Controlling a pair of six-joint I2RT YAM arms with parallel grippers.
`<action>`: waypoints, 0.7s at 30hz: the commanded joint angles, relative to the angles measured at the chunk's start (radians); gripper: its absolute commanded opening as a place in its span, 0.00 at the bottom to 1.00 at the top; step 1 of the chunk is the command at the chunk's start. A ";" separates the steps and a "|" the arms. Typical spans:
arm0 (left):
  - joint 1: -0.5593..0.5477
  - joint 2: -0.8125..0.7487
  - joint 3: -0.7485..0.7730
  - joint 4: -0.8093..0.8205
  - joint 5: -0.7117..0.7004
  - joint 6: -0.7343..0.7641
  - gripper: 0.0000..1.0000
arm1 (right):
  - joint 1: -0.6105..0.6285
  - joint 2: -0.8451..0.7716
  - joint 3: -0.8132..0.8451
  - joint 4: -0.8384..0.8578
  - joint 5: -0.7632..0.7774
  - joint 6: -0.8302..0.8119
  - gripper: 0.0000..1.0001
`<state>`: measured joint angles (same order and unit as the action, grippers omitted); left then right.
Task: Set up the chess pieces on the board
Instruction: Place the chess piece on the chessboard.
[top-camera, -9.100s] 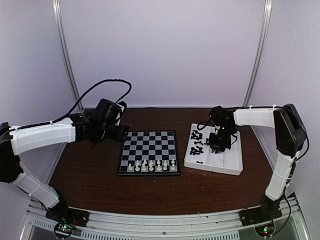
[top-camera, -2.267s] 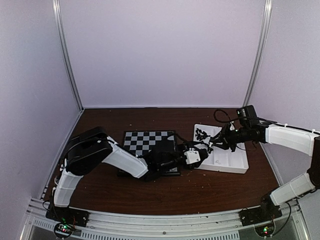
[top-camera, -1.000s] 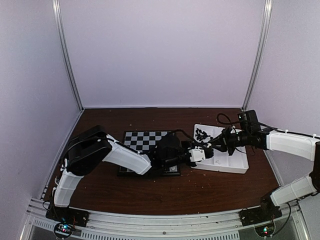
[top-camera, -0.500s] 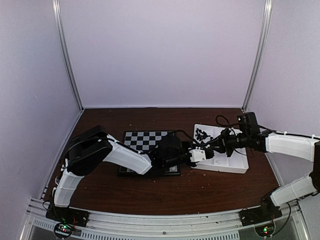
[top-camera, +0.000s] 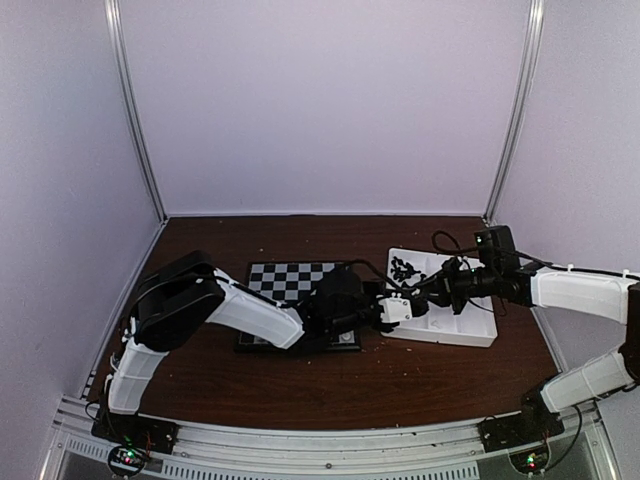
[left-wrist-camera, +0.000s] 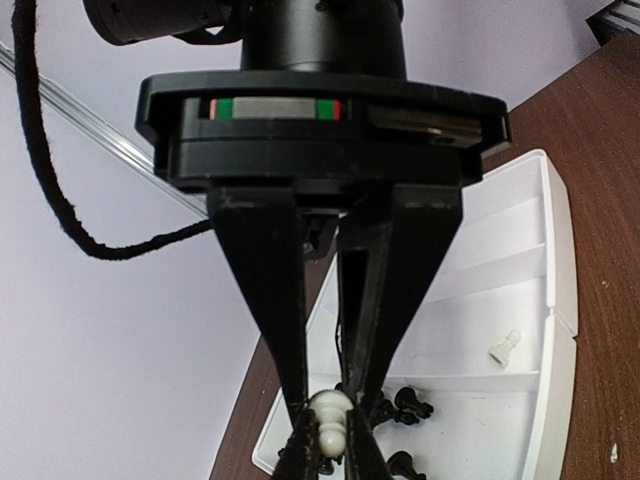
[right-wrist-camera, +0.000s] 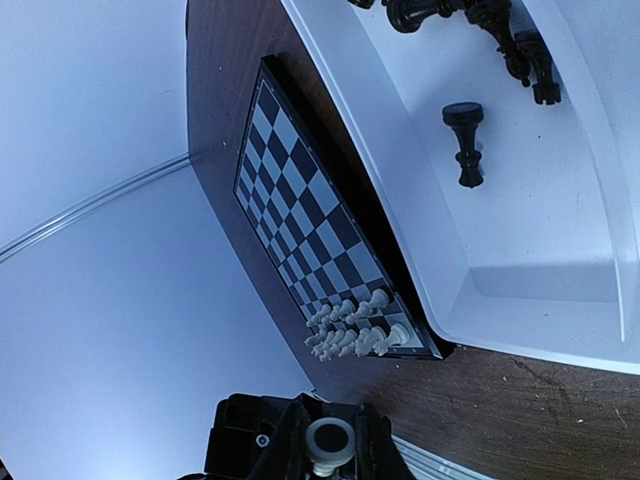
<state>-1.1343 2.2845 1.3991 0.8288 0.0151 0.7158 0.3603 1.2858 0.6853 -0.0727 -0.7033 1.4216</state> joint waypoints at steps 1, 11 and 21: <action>-0.003 0.021 0.026 0.028 0.000 0.008 0.00 | 0.009 0.002 -0.025 0.069 -0.036 0.034 0.17; -0.007 -0.036 -0.048 0.071 -0.029 -0.019 0.00 | -0.023 -0.022 -0.063 0.212 -0.018 0.033 0.51; -0.043 -0.336 -0.251 -0.121 -0.164 -0.135 0.00 | -0.097 -0.169 0.076 -0.203 0.196 -0.431 1.00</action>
<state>-1.1595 2.1262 1.1965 0.7860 -0.0608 0.6678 0.2802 1.1633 0.6857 -0.0875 -0.6399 1.2659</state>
